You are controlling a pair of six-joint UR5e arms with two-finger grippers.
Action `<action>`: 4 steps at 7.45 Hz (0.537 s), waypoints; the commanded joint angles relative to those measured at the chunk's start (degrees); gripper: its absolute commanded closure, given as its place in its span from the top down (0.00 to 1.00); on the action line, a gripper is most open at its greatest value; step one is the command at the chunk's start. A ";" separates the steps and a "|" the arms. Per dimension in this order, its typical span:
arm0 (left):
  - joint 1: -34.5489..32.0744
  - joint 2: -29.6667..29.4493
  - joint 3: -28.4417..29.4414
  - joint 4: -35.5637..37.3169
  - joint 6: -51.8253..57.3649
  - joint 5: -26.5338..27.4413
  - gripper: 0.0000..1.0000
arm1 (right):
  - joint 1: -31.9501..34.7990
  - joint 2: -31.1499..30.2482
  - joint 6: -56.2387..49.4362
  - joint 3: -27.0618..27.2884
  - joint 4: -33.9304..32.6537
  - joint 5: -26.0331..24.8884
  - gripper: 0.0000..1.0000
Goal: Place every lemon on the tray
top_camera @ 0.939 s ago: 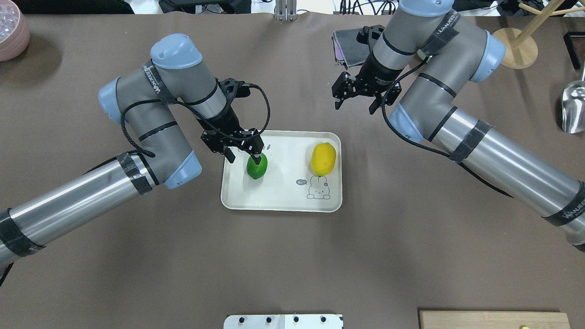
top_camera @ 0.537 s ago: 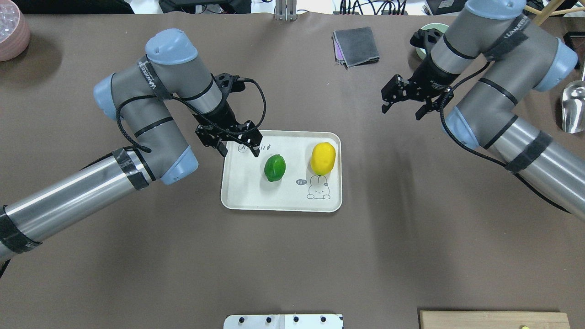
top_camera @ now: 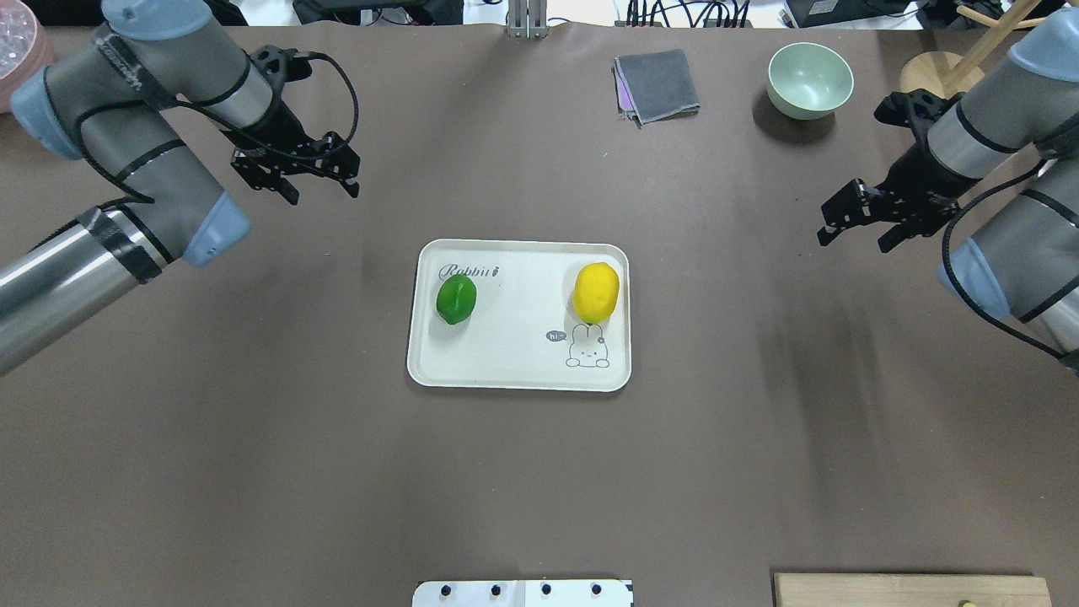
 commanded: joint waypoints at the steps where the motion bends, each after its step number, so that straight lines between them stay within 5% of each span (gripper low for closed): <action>1: -5.38 3.01 -2.70 5.08 7.85 6.21 0.98 | 3.24 -4.45 -14.93 -0.41 -0.72 -0.62 1.00; 3: -11.62 7.48 -11.19 19.99 25.57 13.85 0.98 | 10.50 -6.82 -18.55 -0.32 -3.51 -3.68 0.99; 4: -12.69 14.55 -16.02 22.14 32.46 16.16 0.98 | 14.89 -6.92 -26.41 0.20 -11.02 -3.70 0.99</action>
